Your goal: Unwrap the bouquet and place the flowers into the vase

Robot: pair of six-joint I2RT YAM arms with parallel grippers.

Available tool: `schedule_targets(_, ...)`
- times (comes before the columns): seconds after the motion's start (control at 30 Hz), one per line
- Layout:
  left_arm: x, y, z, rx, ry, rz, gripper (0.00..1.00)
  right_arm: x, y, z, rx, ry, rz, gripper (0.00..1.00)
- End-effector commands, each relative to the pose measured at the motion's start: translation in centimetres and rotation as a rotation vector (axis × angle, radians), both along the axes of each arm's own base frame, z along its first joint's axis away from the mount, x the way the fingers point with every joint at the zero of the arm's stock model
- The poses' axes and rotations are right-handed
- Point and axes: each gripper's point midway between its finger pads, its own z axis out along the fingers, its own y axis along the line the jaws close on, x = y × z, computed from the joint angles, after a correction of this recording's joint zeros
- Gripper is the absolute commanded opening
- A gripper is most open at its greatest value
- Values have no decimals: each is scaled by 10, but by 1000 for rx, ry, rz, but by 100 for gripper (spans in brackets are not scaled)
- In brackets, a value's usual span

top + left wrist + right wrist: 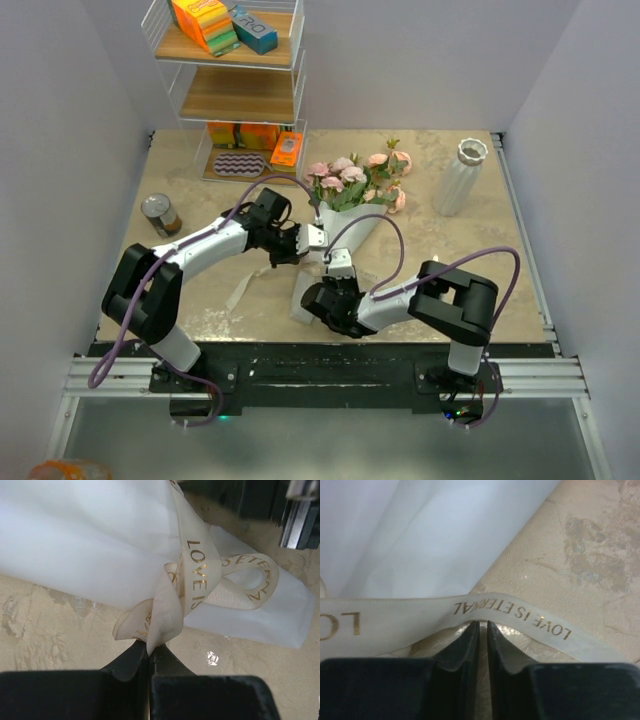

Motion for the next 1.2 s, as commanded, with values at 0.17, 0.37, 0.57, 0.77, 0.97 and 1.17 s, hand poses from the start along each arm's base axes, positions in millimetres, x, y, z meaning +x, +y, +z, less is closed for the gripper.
schedule_targets(0.17, 3, 3, 10, 4, 3, 4, 0, -15, -40, 18, 66, -15, -110, 0)
schedule_targets(0.37, 7, 13, 24, -10, -18, 37, 0, -19, -50, 52, 165, -53, -106, 0)
schedule_targets(0.57, 6, 15, 24, -9, -9, 40, 0, -27, -23, 41, 205, 0, 149, 27)
schedule_targets(0.77, 5, 15, 19, -11, -9, 31, 0, -28, -2, 32, 222, -12, 298, 64)
schedule_targets(0.97, 4, 18, 11, -3, 1, 28, 0, -13, 24, 42, 290, 8, 444, 70)
schedule_targets(1.17, 2, 18, 13, -19, -3, 22, 0, 3, 33, 44, 221, -3, 532, 71)
